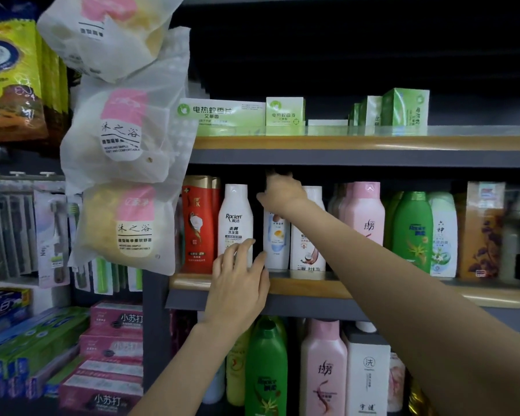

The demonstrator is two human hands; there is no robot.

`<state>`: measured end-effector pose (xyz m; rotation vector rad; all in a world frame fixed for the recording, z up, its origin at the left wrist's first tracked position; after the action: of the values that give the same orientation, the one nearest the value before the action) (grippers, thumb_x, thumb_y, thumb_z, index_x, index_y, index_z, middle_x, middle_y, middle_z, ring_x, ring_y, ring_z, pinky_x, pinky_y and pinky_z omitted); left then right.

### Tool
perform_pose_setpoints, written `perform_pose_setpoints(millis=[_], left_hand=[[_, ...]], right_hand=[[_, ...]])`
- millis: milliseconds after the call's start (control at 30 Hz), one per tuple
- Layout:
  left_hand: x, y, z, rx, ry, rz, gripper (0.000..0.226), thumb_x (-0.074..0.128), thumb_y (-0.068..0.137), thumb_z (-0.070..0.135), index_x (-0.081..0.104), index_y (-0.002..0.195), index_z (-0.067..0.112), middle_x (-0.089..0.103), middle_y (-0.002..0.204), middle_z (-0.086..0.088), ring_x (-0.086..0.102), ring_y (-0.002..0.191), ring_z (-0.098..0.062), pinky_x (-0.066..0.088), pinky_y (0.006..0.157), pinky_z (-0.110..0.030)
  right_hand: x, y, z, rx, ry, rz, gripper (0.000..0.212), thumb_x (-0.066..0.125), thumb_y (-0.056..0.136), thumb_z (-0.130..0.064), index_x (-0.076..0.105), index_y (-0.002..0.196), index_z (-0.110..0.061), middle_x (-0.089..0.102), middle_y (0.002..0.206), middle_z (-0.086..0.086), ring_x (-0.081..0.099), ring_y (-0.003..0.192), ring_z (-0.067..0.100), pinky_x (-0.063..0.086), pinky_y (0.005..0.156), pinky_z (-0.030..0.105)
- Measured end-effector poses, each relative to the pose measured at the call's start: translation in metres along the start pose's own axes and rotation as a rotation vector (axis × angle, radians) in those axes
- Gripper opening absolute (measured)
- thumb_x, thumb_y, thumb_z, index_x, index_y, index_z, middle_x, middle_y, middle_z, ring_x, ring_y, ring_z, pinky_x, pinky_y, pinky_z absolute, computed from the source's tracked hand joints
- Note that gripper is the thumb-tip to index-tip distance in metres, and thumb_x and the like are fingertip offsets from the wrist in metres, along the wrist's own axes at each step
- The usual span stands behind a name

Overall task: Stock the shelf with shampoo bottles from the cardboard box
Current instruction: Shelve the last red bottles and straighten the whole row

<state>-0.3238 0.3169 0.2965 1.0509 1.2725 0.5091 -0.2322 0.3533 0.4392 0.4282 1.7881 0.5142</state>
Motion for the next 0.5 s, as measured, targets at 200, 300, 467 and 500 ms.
perform_pose_setpoints(millis=[200,300,467,500], left_hand=[[-0.005,-0.007,-0.012,-0.009,-0.012,-0.025,0.039,0.034,0.085,0.031,0.065,0.106,0.019,0.060,0.118,-0.007,0.054,0.106,-0.024,0.050,0.081,-0.037],[-0.004,-0.010,-0.017,-0.006,-0.011,-0.026,0.037,0.035,0.085,0.031,0.065,0.104,0.019,0.060,0.117,-0.007,0.054,0.105,-0.024,0.049,0.081,-0.038],[-0.004,-0.009,-0.010,-0.009,-0.045,-0.021,0.037,0.035,0.085,0.031,0.066,0.103,0.020,0.060,0.117,-0.006,0.043,0.107,-0.020,0.049,0.081,-0.036],[-0.005,-0.009,-0.008,-0.008,-0.051,-0.024,0.037,0.035,0.085,0.031,0.065,0.104,0.020,0.060,0.117,-0.006,0.042,0.108,-0.020,0.049,0.081,-0.036]], right_hand=[[0.005,-0.003,-0.004,0.058,-0.095,0.065,0.043,0.052,0.090,-0.013,0.044,0.130,-0.004,0.023,0.145,0.022,0.051,0.119,0.036,0.046,0.092,0.036],[0.007,-0.006,0.003,0.033,-0.089,0.140,0.046,0.052,0.091,-0.016,0.037,0.133,-0.005,0.029,0.140,0.024,0.055,0.112,0.038,0.047,0.086,0.038],[0.005,-0.011,0.005,-0.046,-0.027,0.223,0.053,0.055,0.090,-0.026,0.033,0.137,-0.014,0.038,0.131,0.021,0.059,0.102,0.041,0.047,0.077,0.039],[0.005,-0.012,0.005,-0.043,-0.014,0.230,0.053,0.056,0.090,-0.026,0.034,0.137,-0.015,0.038,0.130,0.021,0.059,0.101,0.041,0.047,0.074,0.038]])
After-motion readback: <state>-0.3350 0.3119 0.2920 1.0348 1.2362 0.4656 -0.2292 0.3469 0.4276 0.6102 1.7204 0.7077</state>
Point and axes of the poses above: each hand's wrist, its own y-axis towards the middle knuckle, its own x-axis out of the palm, z = x × y, the point moved 3 cm from there along y, towards the middle knuckle
